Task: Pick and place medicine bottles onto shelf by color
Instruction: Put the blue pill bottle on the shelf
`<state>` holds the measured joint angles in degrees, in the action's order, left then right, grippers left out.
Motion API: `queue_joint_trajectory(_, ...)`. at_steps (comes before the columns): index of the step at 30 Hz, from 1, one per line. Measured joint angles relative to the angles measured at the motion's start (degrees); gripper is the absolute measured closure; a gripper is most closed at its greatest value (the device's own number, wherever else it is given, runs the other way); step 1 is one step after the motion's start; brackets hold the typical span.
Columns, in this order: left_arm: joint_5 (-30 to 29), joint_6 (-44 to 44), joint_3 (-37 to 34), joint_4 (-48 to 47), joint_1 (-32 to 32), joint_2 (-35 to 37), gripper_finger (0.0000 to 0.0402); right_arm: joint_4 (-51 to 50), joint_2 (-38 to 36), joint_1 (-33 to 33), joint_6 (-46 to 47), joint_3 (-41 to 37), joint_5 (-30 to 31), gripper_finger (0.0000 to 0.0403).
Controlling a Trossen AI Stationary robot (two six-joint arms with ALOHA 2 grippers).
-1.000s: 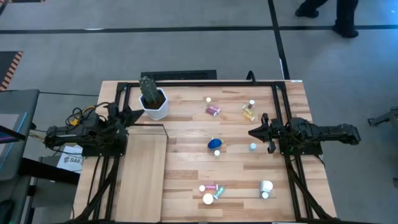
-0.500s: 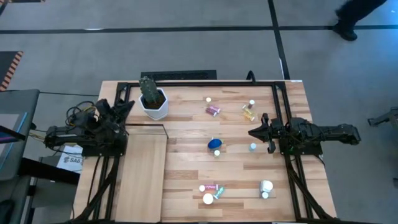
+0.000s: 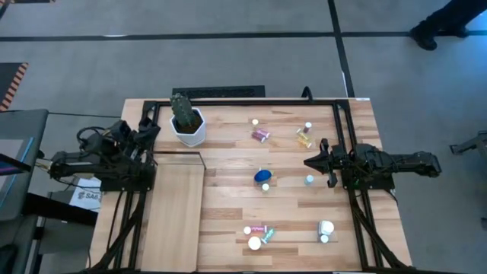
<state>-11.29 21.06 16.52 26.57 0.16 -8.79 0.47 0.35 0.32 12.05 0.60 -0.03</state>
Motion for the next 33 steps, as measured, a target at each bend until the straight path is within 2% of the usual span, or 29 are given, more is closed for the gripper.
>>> queue_joint_trajectory(6,5.05,-2.8,7.69,-1.49,-0.02,-11.57,0.0401,0.01,-0.01,0.01,0.01,-0.01,0.0,0.0347)
queue_joint_trajectory(15,17.38,-2.71,22.53,-15.72,-0.67,-31.11,0.0401,0.0,0.01,0.0,0.02,0.0,0.0,0.0347)
queue_joint_trajectory(18,19.82,-2.89,27.01,-18.83,-2.34,-38.02,0.0401,0.02,0.01,0.01,0.02,-0.01,0.0,0.0347)
queue_joint_trajectory(26,17.9,-2.58,35.1,-21.95,-7.58,-54.55,0.0401,0.02,-0.01,0.0,0.01,-0.01,0.0,0.0347)
queue_joint_trajectory(33,13.79,-1.49,40.74,-25.55,-12.1,-65.11,0.0401,0.01,0.01,0.0,0.01,0.0,0.0,0.0347)
